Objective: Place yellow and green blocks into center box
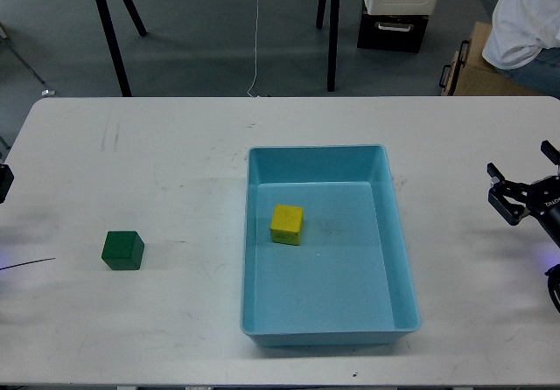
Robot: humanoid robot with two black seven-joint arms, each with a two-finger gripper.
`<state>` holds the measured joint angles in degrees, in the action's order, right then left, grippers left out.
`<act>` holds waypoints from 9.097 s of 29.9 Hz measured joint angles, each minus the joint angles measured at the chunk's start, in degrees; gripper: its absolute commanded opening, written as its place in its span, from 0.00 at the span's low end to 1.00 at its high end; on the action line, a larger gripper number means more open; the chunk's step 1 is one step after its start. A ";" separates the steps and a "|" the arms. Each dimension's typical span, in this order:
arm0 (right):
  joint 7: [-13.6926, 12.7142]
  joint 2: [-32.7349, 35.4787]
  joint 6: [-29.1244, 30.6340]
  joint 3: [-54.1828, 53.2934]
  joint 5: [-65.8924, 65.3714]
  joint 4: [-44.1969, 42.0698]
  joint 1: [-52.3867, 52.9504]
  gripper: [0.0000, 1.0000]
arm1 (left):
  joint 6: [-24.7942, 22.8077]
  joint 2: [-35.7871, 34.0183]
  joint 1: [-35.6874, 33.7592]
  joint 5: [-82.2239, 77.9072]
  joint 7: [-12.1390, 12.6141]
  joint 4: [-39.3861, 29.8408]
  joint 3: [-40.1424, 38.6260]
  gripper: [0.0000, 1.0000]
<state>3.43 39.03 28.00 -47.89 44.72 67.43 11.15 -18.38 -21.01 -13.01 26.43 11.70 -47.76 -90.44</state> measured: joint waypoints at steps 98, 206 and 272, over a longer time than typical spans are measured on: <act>0.09 0.87 0.00 0.42 -2.85 1.93 -0.40 0.97 | 1.67 -42.39 4.44 -116.94 -8.21 -46.80 44.77 1.00; 0.08 4.25 0.00 0.42 -2.98 3.00 -1.36 0.97 | 9.19 -28.33 -5.81 -118.78 -7.24 -37.57 59.45 1.00; 0.02 4.74 0.00 0.65 -3.03 3.13 -1.42 0.97 | 18.30 -24.91 -6.18 -121.80 -8.69 -32.84 66.70 0.60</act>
<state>3.44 43.77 28.00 -47.24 41.69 70.56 9.73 -0.08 -45.92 -19.18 -95.37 3.01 -80.60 -23.73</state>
